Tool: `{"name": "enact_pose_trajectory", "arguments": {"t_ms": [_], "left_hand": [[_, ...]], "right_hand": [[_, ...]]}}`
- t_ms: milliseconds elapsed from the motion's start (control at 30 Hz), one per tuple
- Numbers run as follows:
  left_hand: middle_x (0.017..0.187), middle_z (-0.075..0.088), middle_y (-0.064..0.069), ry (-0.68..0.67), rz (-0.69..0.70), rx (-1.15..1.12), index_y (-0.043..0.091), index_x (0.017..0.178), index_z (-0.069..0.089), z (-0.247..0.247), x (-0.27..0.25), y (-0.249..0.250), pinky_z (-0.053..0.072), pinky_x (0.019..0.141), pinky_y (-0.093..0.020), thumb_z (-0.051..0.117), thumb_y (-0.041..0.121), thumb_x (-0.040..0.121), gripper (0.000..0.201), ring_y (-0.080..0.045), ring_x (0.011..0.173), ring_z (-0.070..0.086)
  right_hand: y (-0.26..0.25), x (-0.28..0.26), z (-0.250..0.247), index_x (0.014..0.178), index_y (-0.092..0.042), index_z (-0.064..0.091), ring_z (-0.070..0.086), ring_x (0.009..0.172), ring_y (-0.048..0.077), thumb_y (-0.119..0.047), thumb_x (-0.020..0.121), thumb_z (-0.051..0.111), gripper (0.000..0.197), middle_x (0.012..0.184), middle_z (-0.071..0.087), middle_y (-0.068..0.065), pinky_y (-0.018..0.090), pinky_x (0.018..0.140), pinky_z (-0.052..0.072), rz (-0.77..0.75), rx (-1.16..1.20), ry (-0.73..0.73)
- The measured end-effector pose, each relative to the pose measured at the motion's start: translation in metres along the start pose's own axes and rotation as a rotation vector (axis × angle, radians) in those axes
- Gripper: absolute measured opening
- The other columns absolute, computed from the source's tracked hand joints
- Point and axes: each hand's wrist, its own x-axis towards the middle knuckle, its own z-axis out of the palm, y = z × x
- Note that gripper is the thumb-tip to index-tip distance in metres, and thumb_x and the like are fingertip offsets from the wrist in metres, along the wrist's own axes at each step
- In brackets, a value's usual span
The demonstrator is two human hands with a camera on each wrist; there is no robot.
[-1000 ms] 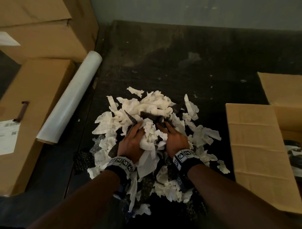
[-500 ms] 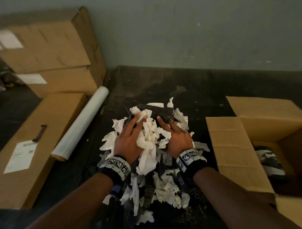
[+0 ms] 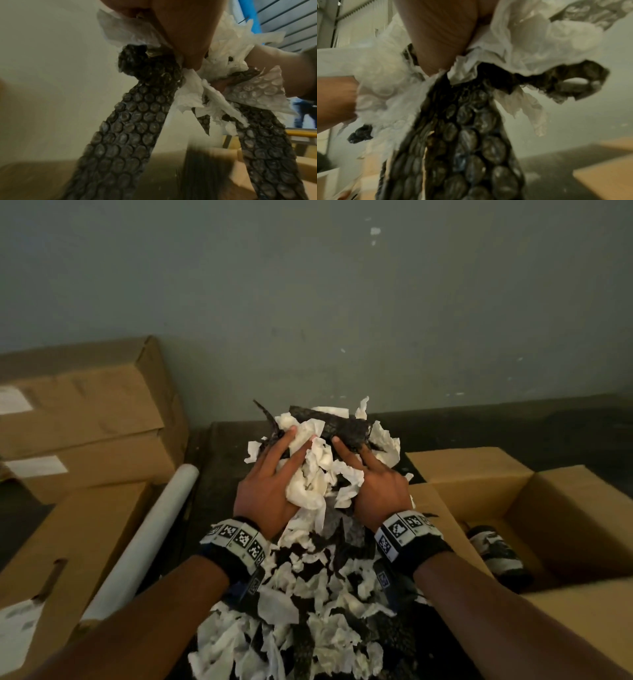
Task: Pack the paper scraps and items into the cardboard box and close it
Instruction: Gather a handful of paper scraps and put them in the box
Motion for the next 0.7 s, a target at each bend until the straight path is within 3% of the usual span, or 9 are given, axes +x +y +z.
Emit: {"name": "enact_pose_trajectory", "arguments": {"t_ms": [167, 300, 433, 700], "left_hand": [[0.169, 0.015, 0.006, 0.006, 0.1, 0.012, 0.033, 0.157, 0.026, -0.005, 0.048, 0.037, 0.059, 0.089, -0.053, 0.054, 0.059, 0.084, 0.082, -0.027, 0.144, 0.039], [0.169, 0.015, 0.006, -0.008, 0.152, -0.008, 0.029, 0.158, 0.029, 0.011, 0.082, 0.084, 0.056, 0.096, -0.05, 0.054, 0.06, 0.084, 0.083, -0.026, 0.146, 0.036], [0.168, 0.015, 0.005, -0.024, 0.17, -0.053, 0.028, 0.157, 0.031, 0.05, 0.112, 0.137, 0.054, 0.099, -0.049, 0.072, 0.049, 0.085, 0.086, -0.025, 0.148, 0.032], [0.167, 0.015, 0.007, -0.154, 0.102, -0.078, 0.03, 0.157, 0.03, 0.158, 0.164, 0.252, 0.054, 0.099, -0.047, 0.075, 0.048, 0.083, 0.089, -0.023, 0.145, 0.036]], "right_hand": [[0.033, -0.003, -0.053, 0.156, -0.044, 0.006, 0.067, 0.109, 0.032, -0.05, 0.091, 0.061, 0.086, 0.163, 0.024, 0.006, 0.043, 0.071, 0.057, 0.033, -0.074, 0.102], [0.079, -0.017, -0.09, 0.156, -0.042, 0.01, 0.067, 0.106, 0.034, -0.05, 0.088, 0.064, 0.087, 0.164, 0.022, 0.003, 0.045, 0.068, 0.056, 0.075, -0.173, 0.136], [0.14, -0.039, -0.117, 0.156, -0.044, 0.008, 0.062, 0.116, 0.034, -0.047, 0.087, 0.064, 0.089, 0.166, 0.016, 0.001, 0.048, 0.075, 0.057, 0.128, -0.228, 0.105], [0.291, -0.063, -0.132, 0.155, -0.046, 0.006, 0.062, 0.116, 0.034, -0.049, 0.083, 0.071, 0.097, 0.166, 0.011, 0.0, 0.047, 0.074, 0.059, 0.206, -0.321, -0.054]]}}
